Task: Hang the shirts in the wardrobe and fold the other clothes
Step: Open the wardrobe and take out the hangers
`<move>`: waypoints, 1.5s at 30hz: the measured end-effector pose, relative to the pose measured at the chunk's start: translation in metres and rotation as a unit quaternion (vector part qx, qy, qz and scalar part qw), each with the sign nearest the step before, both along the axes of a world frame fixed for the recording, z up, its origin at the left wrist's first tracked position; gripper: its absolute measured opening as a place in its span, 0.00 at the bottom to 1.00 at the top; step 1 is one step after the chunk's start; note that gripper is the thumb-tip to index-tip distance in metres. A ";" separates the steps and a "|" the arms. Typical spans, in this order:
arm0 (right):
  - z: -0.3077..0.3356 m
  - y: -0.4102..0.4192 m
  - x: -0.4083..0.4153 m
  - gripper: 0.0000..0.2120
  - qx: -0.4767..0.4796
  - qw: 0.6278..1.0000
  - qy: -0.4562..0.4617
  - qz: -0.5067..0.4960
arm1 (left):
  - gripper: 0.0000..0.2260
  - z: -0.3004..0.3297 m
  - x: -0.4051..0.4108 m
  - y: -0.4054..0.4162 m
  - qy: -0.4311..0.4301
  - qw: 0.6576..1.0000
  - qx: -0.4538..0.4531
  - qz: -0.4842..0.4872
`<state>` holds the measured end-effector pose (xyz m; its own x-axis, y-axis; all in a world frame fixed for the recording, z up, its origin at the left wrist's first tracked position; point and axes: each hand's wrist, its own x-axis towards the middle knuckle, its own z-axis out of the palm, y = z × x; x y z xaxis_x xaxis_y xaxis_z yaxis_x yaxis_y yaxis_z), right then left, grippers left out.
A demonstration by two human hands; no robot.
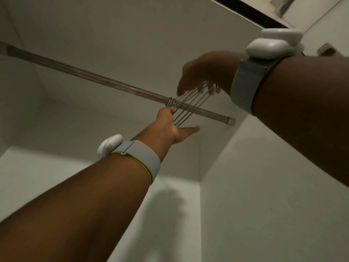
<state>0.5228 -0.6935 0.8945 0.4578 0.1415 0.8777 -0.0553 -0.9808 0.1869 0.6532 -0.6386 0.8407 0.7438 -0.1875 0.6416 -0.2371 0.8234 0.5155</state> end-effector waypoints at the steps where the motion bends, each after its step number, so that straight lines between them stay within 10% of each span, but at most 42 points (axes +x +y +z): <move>1: -0.003 0.000 0.004 0.19 -0.004 1.000 0.004 -0.004 | 0.22 0.002 -0.005 -0.001 0.002 1.000 -0.011 -0.003; 17: -0.061 0.003 0.022 0.07 -0.017 0.992 -0.125 -0.007 | 0.18 -0.010 -0.001 0.011 -0.053 0.995 0.017 -0.076; 28: -0.311 -0.058 0.090 0.12 0.219 0.930 0.055 0.290 | 0.04 -0.218 0.067 0.072 0.110 0.993 0.019 -0.027; 38: -0.679 -0.059 0.131 0.15 0.309 0.793 0.446 0.276 | 0.06 -0.614 0.081 0.235 0.475 0.813 0.187 0.280; 45: -0.757 -0.015 0.138 0.12 0.248 0.776 0.527 0.243 | 0.07 -0.686 0.049 0.285 0.433 0.701 0.402 0.399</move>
